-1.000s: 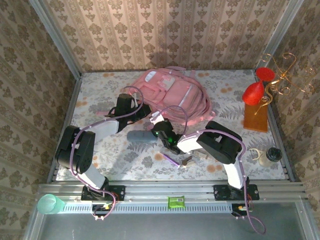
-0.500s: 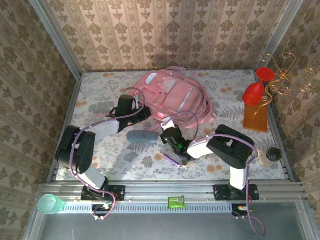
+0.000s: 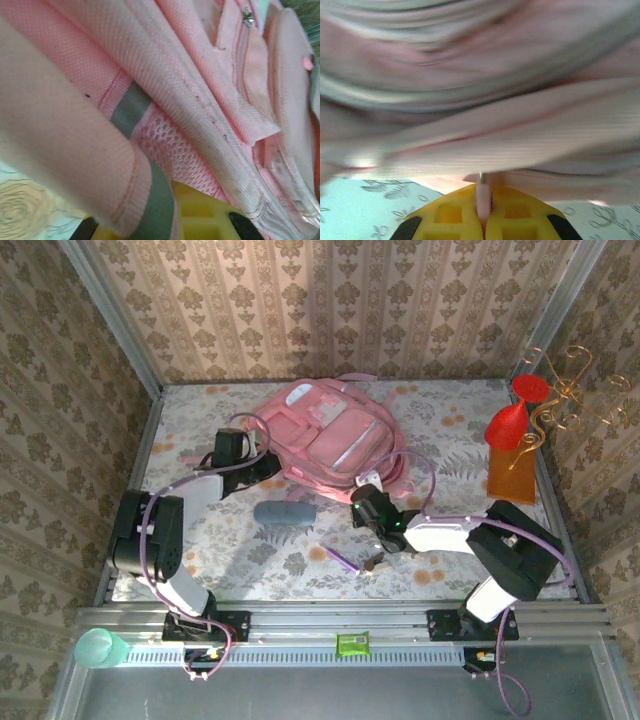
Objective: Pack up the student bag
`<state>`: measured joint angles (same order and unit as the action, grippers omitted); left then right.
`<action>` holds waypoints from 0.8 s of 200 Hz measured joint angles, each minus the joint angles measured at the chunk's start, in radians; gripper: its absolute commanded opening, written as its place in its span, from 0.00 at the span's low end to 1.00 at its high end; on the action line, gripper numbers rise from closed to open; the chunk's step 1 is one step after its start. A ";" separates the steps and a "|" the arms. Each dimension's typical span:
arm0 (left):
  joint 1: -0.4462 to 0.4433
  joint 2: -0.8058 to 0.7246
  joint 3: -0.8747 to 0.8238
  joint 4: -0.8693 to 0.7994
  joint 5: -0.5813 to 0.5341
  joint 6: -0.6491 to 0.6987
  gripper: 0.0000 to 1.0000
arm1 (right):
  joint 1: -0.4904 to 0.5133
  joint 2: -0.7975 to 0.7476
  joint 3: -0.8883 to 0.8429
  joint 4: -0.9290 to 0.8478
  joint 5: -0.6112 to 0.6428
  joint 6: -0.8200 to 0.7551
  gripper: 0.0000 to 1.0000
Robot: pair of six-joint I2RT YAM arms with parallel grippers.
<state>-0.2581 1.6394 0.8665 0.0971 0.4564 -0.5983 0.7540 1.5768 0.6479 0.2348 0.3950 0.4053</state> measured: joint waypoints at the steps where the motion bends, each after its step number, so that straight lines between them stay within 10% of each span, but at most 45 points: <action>1: 0.000 0.001 0.001 -0.002 0.000 0.002 0.00 | -0.002 -0.001 0.000 -0.002 -0.002 0.000 0.00; 25: 0.014 0.035 0.028 -0.045 -0.015 0.054 0.00 | -0.031 -0.027 0.000 -0.044 -0.110 -0.009 0.00; 50: 0.019 0.038 0.042 -0.062 -0.041 0.106 0.36 | -0.032 -0.055 0.000 -0.045 -0.236 -0.022 0.00; 80: 0.022 -0.005 0.041 -0.086 -0.121 0.179 0.55 | -0.048 -0.088 0.000 -0.045 -0.367 -0.047 0.00; 123: -0.099 -0.205 0.030 -0.083 -0.240 0.390 0.59 | -0.099 -0.120 0.027 -0.079 -0.510 -0.062 0.00; 160: -0.251 -0.309 -0.064 0.034 -0.132 0.674 0.60 | -0.142 -0.129 0.058 -0.106 -0.601 -0.061 0.00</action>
<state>-0.5091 1.3300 0.8028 0.1310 0.3241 0.0753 0.6117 1.4479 0.7063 0.1291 -0.2058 0.3447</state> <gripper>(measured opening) 0.596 0.075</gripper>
